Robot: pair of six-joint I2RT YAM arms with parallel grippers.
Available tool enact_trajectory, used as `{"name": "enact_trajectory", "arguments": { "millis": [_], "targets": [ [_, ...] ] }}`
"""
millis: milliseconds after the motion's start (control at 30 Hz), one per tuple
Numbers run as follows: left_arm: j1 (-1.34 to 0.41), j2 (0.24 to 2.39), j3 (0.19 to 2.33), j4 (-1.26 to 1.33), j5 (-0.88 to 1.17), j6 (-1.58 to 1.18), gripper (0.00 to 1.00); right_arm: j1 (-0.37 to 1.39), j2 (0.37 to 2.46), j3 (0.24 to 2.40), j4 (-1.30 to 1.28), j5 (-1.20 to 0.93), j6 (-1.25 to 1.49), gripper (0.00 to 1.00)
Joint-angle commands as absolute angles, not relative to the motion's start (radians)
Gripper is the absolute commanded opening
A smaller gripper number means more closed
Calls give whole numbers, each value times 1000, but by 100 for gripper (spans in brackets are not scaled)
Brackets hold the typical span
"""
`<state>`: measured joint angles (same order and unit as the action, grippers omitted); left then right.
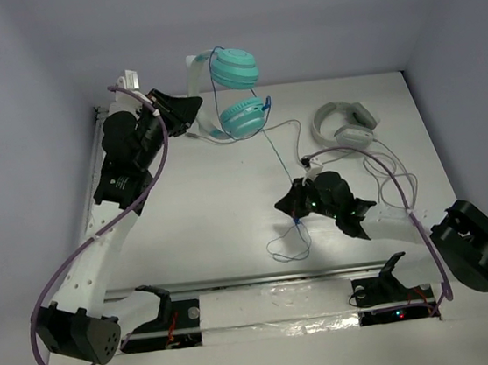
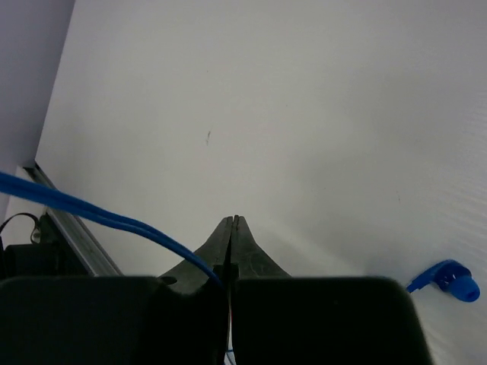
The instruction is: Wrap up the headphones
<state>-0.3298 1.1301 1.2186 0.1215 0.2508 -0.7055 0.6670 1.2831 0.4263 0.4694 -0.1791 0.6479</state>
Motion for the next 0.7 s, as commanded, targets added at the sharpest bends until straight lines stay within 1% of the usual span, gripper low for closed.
{"name": "enact_trajectory", "arguments": {
  "millis": [0,67,133,200,367,500,667],
  "targets": [
    [-325,1095,1166,270,123,-788,0,730,1284,517,381,-102,621,0],
    [-325,1095,1138,296,77,-802,0,817,1293,564,300,-48,618,0],
    [-325,1098,1117,293,-24,-793,0,879,1295,597,250,30,615,0],
    [-316,1100,1088,299,-84,-796,0,955,1299,641,181,60,618,0],
    [-316,1144,1114,252,-211,-726,0,1100,1309,744,4,187,609,0],
    [-316,1176,1126,221,-351,-611,0,1172,1276,819,-129,271,615,0],
    [-316,1221,1123,199,-419,-522,0,1221,1249,905,-271,302,594,0]
  ]
}}
